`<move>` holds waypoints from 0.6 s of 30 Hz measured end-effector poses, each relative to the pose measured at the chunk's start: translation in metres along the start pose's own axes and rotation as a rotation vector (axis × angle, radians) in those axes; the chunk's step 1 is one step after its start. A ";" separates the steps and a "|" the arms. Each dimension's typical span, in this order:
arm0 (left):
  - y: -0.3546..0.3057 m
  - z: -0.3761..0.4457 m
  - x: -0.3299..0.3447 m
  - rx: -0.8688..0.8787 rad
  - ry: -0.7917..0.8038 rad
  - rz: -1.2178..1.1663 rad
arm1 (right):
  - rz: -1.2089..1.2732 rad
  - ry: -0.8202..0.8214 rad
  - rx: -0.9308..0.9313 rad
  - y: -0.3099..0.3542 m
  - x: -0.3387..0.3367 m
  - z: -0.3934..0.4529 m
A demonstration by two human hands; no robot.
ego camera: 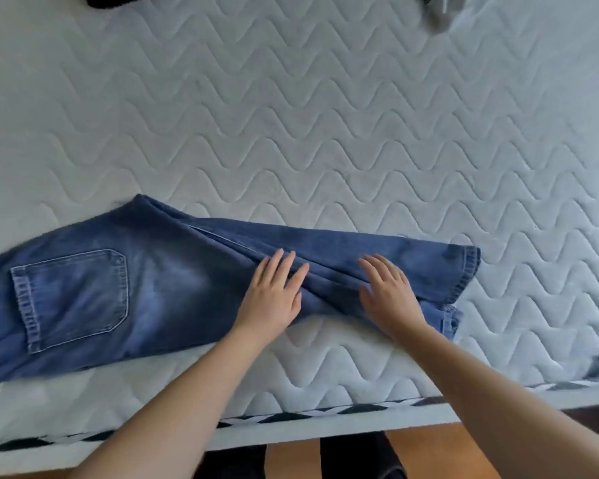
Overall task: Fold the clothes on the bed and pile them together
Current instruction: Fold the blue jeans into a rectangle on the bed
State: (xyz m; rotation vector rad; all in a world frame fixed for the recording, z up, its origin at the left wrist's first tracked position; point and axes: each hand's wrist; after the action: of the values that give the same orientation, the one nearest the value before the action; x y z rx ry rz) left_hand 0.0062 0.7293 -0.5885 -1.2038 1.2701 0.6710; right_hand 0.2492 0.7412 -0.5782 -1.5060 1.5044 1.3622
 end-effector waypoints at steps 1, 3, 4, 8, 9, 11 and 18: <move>-0.024 0.010 0.007 0.077 0.024 -0.023 | 0.016 -0.013 0.047 -0.023 -0.001 -0.015; -0.065 0.023 0.021 0.201 0.143 -0.010 | 0.028 -0.040 0.117 -0.063 0.001 -0.043; -0.082 0.027 0.029 0.254 0.236 0.045 | 0.030 -0.042 0.143 -0.079 0.003 -0.056; -0.124 0.038 0.054 0.258 0.497 0.242 | 0.034 0.166 0.223 -0.125 0.012 -0.099; -0.130 0.040 0.055 0.228 0.483 0.248 | 0.026 0.241 0.236 -0.133 0.015 -0.107; -0.140 0.044 0.053 0.194 0.436 0.243 | -0.001 0.360 0.229 -0.142 0.020 -0.120; -0.143 0.051 0.032 0.060 0.363 -0.037 | 0.205 0.127 0.322 -0.123 0.022 -0.118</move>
State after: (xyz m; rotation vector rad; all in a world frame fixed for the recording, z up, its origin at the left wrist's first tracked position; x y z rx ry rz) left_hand 0.1613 0.7267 -0.5828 -1.3353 1.5512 0.3936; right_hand 0.3910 0.6461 -0.5937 -1.2817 1.8991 1.0827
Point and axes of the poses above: each hand's wrist, its own z-axis towards the middle knuckle, its own x-axis out of the palm, y = z × x, and after that the axes turned 2 degrees about -x, right-handed
